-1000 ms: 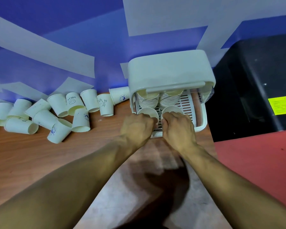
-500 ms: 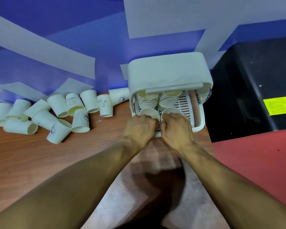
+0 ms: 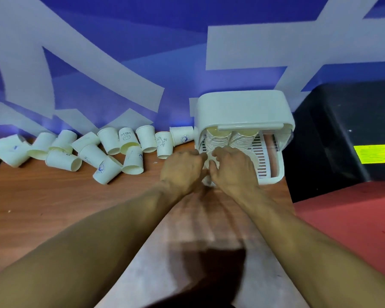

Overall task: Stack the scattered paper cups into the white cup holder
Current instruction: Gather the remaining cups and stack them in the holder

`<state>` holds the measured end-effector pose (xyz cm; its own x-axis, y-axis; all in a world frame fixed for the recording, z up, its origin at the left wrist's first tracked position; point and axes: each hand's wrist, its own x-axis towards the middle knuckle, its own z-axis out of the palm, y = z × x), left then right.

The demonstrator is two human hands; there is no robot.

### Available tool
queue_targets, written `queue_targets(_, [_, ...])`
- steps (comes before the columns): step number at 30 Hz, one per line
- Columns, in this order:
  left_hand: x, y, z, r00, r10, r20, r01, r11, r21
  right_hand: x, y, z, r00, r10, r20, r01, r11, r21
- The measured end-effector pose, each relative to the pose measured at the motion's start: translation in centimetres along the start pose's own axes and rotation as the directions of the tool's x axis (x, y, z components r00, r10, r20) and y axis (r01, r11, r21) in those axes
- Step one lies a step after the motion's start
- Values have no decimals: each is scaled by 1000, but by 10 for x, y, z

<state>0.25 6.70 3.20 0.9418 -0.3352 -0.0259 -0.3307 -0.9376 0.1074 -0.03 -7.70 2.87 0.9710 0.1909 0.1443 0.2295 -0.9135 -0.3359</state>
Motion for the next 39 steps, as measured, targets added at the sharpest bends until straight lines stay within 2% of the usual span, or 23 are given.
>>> queue_targets(4, [-37, -33, -21, 994, -81, -78, 84, 996, 28, 1, -47, 0, 992, -126, -10, 126, 992, 31])
queue_targets(8, [-84, -78, -45, 965, -238, -112, 244, 969, 35, 2, -105, 8, 969, -247, 3, 247, 968, 54])
queue_targets(15, [-178, -176, -78, 847, -512, -145, 522, 852, 38, 6, -224, 32, 909, -411, 73, 389, 897, 210])
queue_targets(19, [-215, -237, -77, 784, -602, -151, 608, 794, -11, 13, -286, 56, 880, -457, 127, 429, 881, 197])
queue_targets(30, [-260, -427, -16, 617, -782, -94, 690, 594, -413, 54, -436, 158, 827, -455, 330, 461, 885, 63])
queue_targets(33, [-260, -477, -1, 553, -832, -40, 694, 487, -530, 70, -475, 187, 799, -495, 343, 524, 851, 7])
queue_targets(39, [-250, -551, 21, 464, -877, 126, 634, 230, -738, 109, -530, 240, 688, -569, 451, 683, 717, -137])
